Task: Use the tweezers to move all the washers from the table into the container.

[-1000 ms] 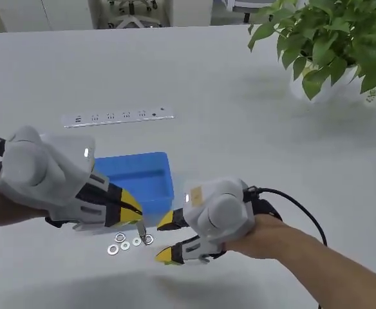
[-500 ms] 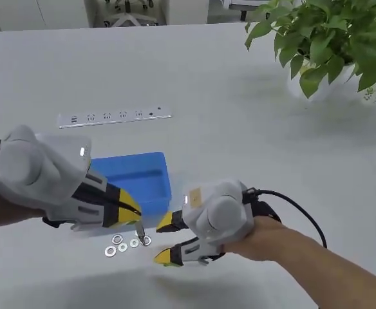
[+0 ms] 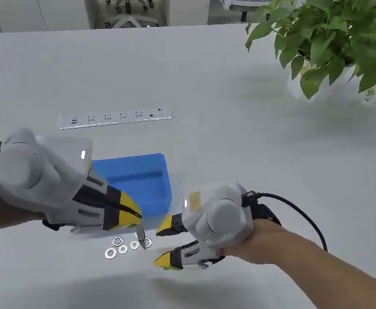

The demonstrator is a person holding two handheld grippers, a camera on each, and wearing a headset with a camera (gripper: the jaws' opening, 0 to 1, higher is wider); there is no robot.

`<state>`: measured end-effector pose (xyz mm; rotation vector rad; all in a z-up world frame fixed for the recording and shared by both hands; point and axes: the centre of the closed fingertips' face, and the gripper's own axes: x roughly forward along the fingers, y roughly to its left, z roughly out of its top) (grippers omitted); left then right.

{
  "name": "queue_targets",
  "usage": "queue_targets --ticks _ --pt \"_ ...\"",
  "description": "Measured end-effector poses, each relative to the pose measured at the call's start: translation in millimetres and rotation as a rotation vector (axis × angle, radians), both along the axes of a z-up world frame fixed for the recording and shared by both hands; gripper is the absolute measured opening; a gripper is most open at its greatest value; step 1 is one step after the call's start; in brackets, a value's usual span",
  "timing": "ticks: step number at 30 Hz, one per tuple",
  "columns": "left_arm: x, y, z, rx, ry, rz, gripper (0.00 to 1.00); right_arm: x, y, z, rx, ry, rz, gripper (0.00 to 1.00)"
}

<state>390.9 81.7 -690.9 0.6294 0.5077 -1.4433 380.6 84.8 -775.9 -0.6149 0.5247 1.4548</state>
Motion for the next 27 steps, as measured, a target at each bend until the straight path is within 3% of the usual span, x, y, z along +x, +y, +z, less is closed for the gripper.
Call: queue_targets --ticks 27 --pt "3.5 -0.5 -3.3 0.006 0.009 -0.001 0.05 11.9 18.8 -2.3 0.044 0.005 -0.032 0.24"
